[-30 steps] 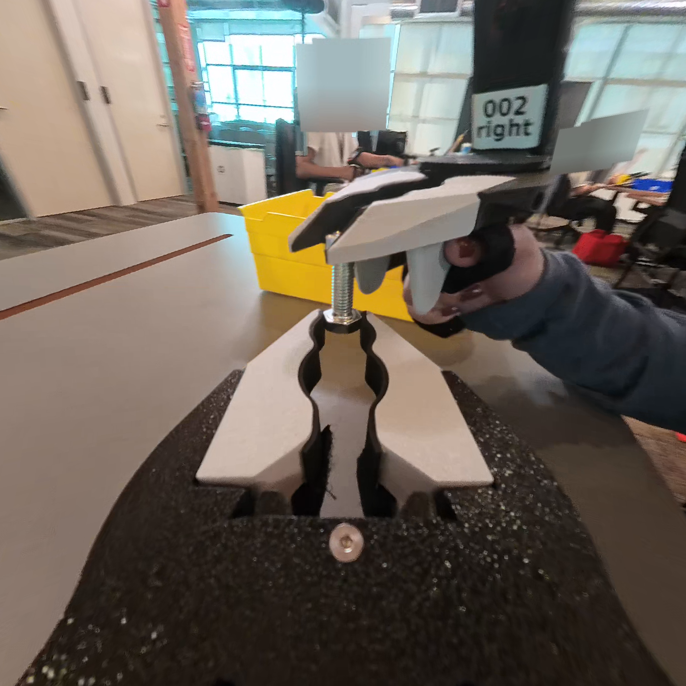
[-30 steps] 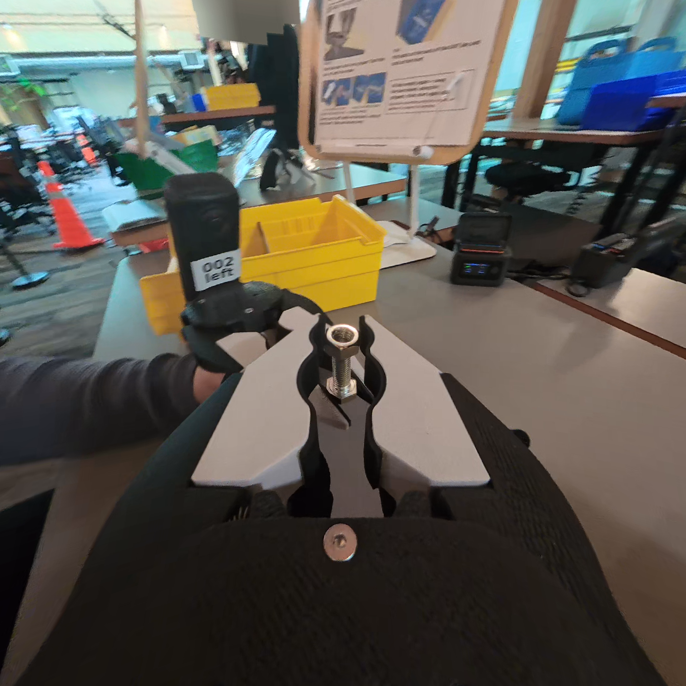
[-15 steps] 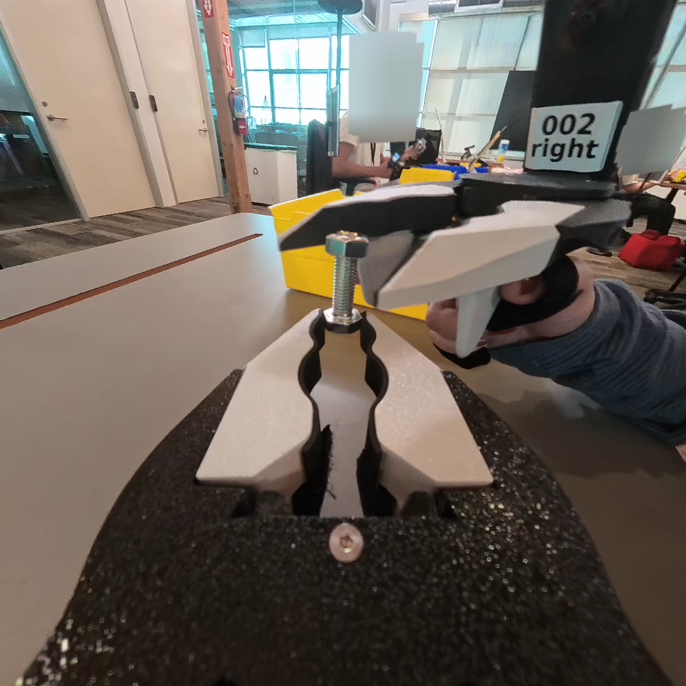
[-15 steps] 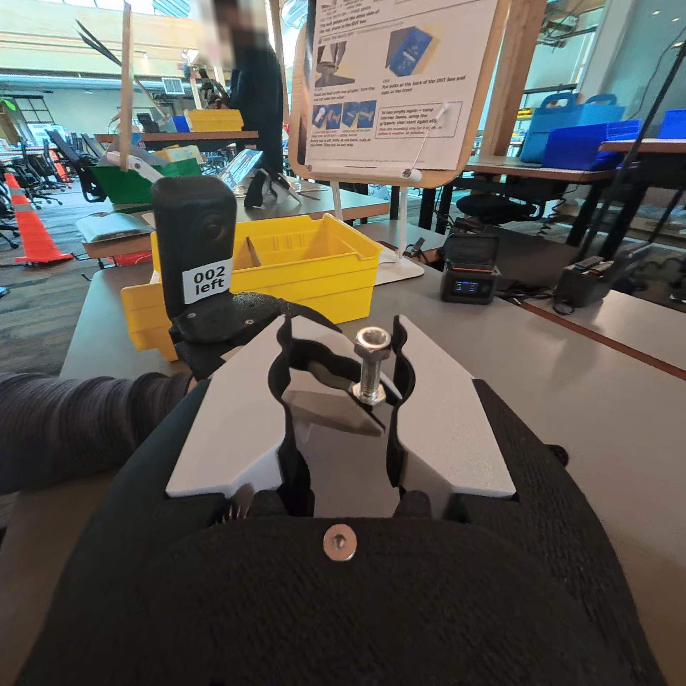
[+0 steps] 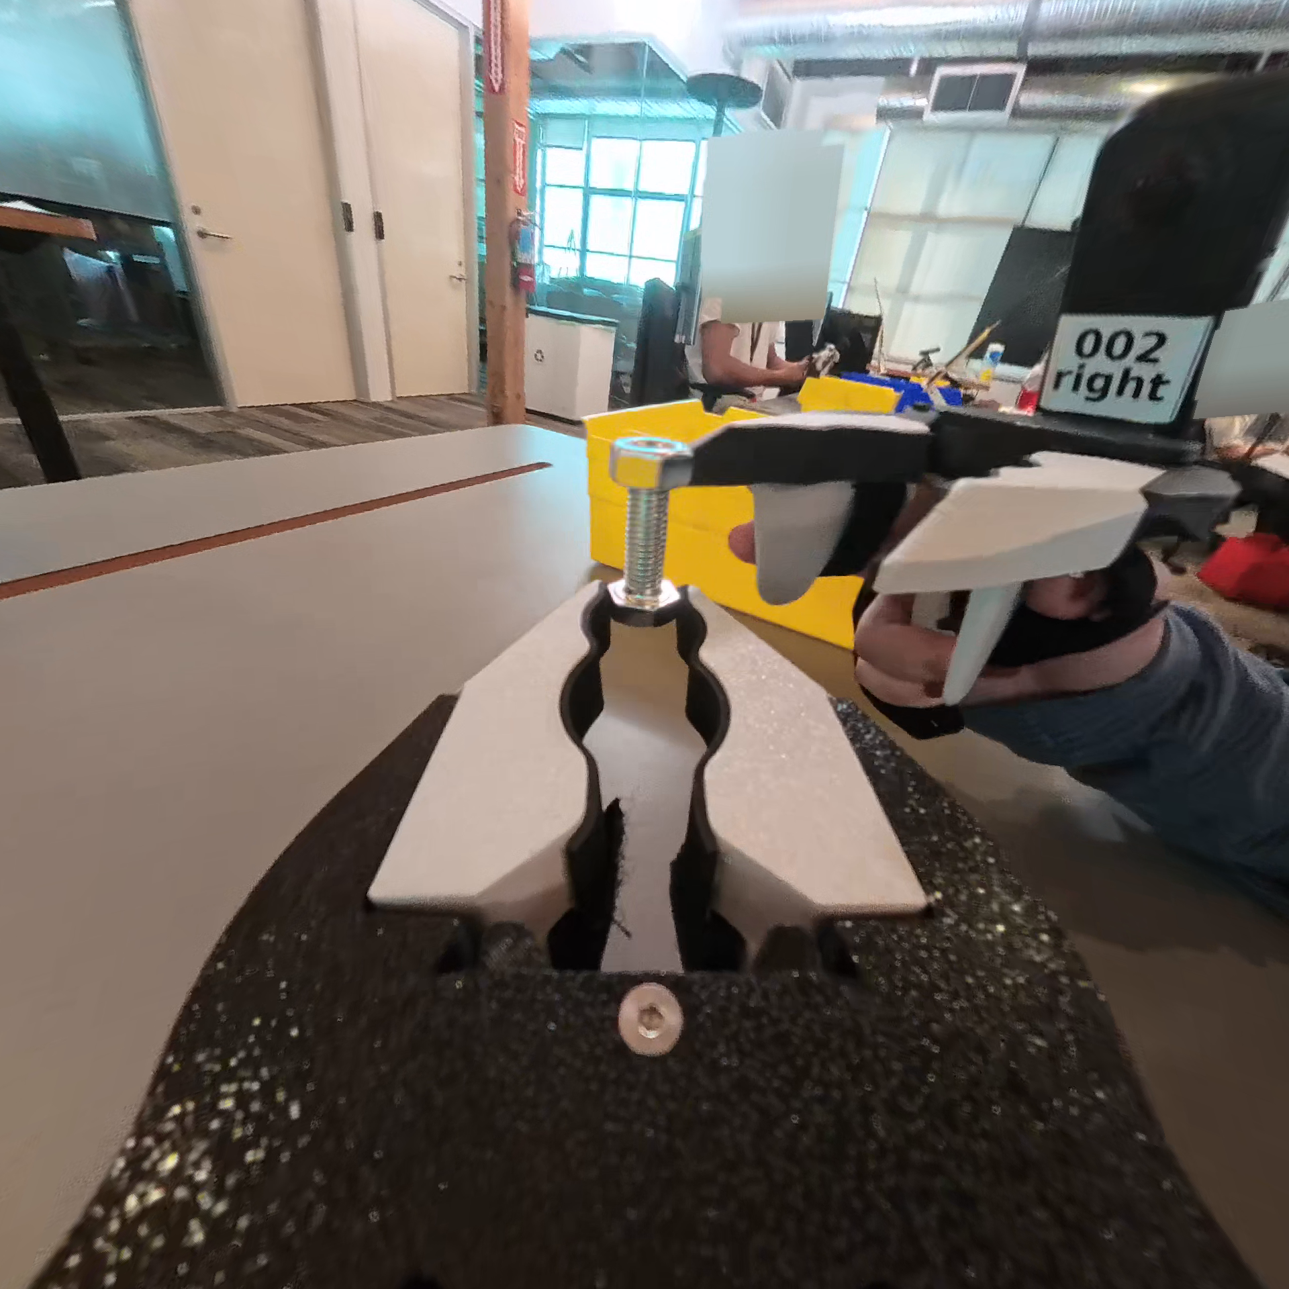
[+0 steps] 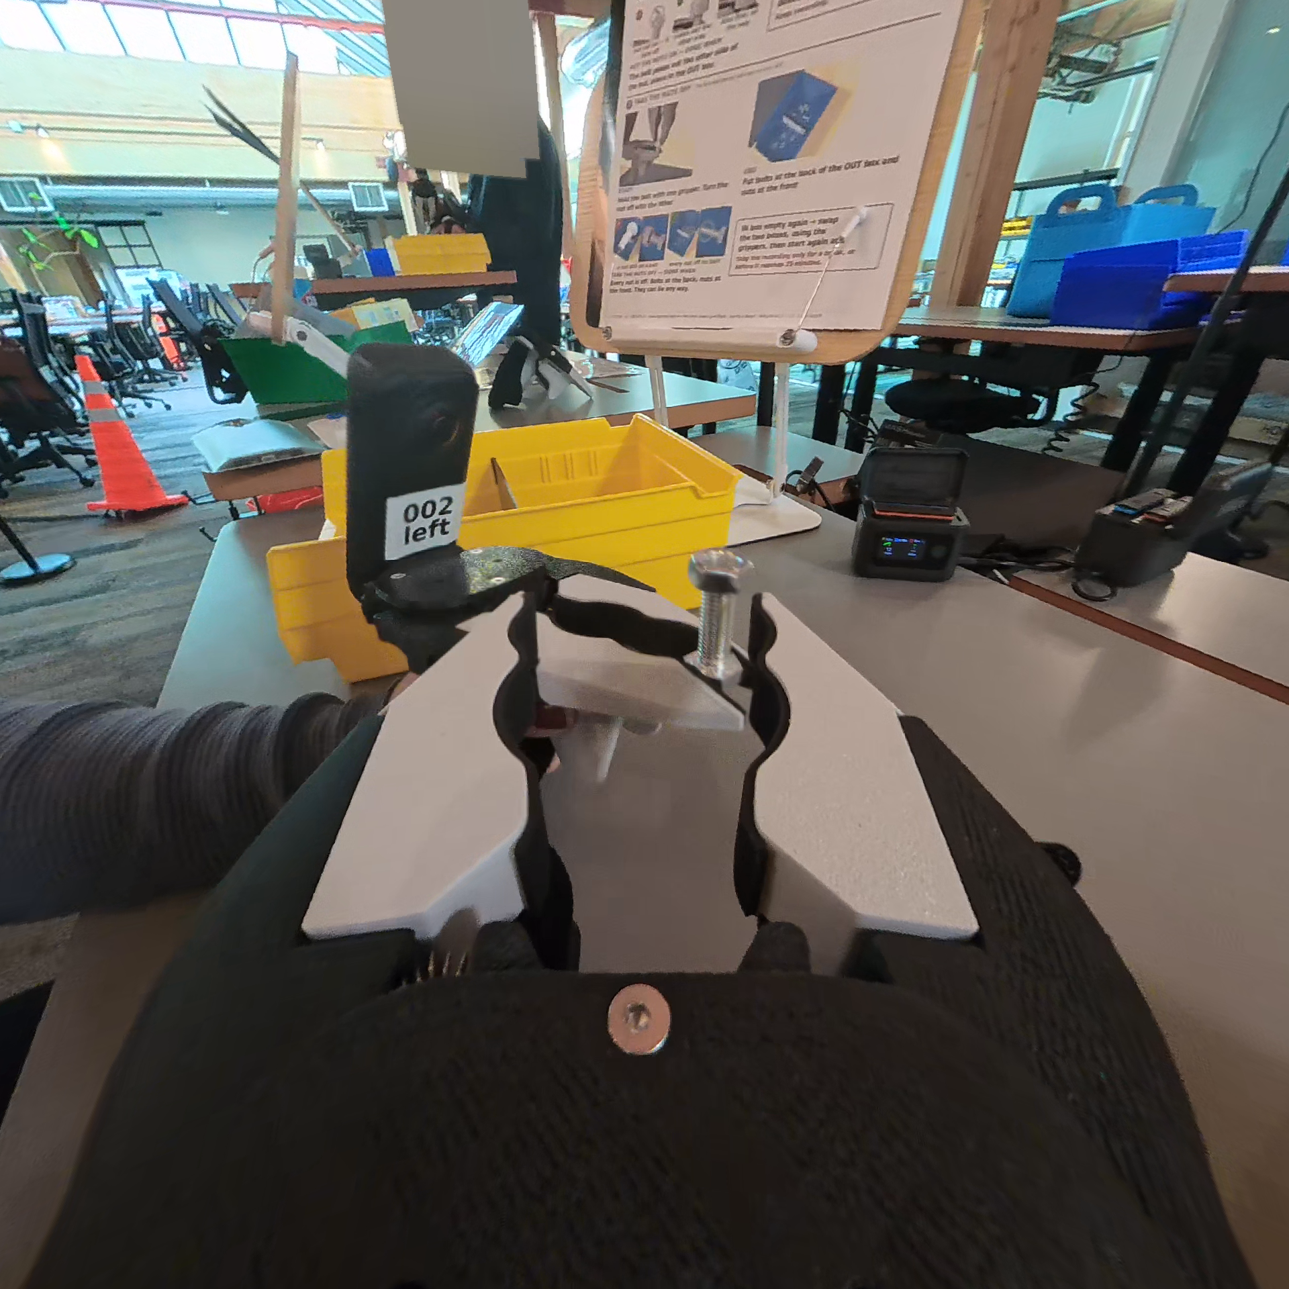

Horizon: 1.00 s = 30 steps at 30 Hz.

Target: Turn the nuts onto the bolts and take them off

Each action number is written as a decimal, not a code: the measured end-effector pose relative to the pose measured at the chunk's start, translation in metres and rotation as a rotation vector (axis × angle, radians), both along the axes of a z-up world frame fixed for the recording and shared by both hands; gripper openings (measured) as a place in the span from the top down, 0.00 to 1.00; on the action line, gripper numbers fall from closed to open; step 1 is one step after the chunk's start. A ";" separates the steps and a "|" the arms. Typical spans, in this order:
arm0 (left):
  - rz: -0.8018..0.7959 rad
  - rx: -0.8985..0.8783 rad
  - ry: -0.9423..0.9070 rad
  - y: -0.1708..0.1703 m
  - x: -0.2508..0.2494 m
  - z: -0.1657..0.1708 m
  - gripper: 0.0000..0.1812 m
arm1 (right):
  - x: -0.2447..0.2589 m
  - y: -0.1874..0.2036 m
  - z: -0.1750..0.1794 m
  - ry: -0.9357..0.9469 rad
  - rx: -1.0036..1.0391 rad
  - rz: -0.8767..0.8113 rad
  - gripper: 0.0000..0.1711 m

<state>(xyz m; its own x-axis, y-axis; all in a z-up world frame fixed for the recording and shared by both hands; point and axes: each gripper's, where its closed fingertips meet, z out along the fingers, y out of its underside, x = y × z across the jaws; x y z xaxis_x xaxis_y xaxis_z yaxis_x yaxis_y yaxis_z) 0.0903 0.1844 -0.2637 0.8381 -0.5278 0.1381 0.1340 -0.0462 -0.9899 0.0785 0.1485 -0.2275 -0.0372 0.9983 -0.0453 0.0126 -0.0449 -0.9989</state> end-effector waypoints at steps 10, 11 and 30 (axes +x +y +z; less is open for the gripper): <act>-0.067 0.011 0.045 -0.003 0.015 -0.002 0.91 | -0.002 -0.006 0.005 0.060 0.044 0.017 0.60; -0.032 0.010 0.013 -0.002 0.006 0.000 0.91 | -0.001 -0.005 0.005 0.062 0.041 0.013 0.62; -0.138 0.034 0.023 -0.011 0.013 0.002 0.91 | -0.004 0.000 0.002 0.083 -0.005 -0.020 0.65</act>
<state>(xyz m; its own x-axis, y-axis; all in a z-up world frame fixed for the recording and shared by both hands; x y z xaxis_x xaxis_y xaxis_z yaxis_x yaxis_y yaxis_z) 0.1034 0.1739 -0.2615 0.7602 -0.6420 0.0999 0.1060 -0.0292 -0.9939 0.0746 0.1484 -0.2259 -0.0215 0.9986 -0.0478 -0.0714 -0.0493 -0.9962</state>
